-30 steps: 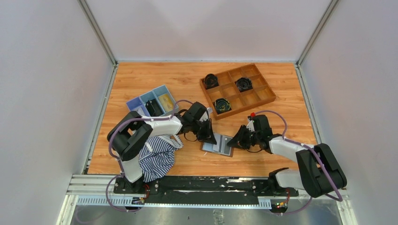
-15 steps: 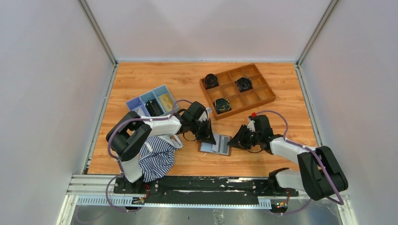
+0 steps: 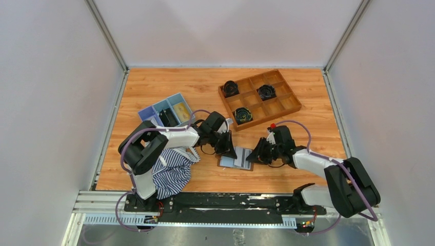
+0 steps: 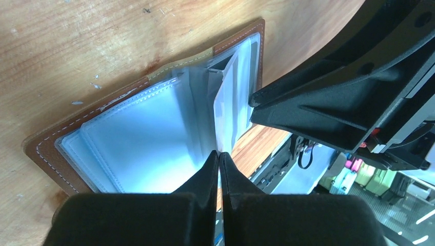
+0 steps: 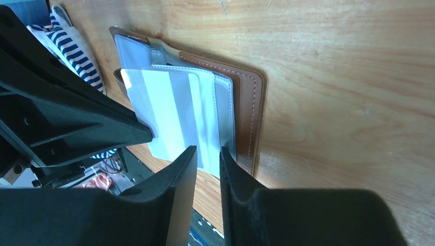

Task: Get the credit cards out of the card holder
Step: Remove the credit card from the card holder.

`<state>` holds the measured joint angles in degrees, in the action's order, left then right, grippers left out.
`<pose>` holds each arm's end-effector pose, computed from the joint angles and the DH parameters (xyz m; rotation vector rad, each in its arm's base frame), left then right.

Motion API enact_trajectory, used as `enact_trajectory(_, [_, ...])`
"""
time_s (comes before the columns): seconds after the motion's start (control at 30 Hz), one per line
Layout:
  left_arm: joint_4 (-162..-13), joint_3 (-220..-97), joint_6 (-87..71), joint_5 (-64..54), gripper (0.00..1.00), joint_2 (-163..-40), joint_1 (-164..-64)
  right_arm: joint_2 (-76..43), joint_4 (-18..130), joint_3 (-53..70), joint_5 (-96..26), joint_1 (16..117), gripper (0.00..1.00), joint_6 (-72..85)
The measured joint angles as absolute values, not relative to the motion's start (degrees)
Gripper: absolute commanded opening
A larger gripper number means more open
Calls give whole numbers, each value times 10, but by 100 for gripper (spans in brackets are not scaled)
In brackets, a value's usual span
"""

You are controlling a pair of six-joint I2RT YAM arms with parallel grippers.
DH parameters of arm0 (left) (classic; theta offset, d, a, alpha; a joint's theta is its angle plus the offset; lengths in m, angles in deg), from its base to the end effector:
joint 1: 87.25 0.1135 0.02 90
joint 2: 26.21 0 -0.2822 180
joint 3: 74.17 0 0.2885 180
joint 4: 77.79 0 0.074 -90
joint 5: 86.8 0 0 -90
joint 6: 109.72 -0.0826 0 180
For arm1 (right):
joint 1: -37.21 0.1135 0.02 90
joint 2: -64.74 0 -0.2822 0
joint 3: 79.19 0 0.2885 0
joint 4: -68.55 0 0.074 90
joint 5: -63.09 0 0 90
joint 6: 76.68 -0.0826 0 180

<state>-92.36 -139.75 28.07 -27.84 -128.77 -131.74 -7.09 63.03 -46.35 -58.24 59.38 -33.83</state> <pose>0.2568 -0.3120 0.1020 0.1899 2.7983 -1.2391 0.2239 0.1376 0.0988 0.2568 2.5350 1.1870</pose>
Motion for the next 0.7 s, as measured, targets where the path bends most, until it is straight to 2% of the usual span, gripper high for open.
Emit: enact_trajectory(0.7, [-926,-1398,275,-282,0,-1288,-1317,-128,667,-451,-601,599,20,-350])
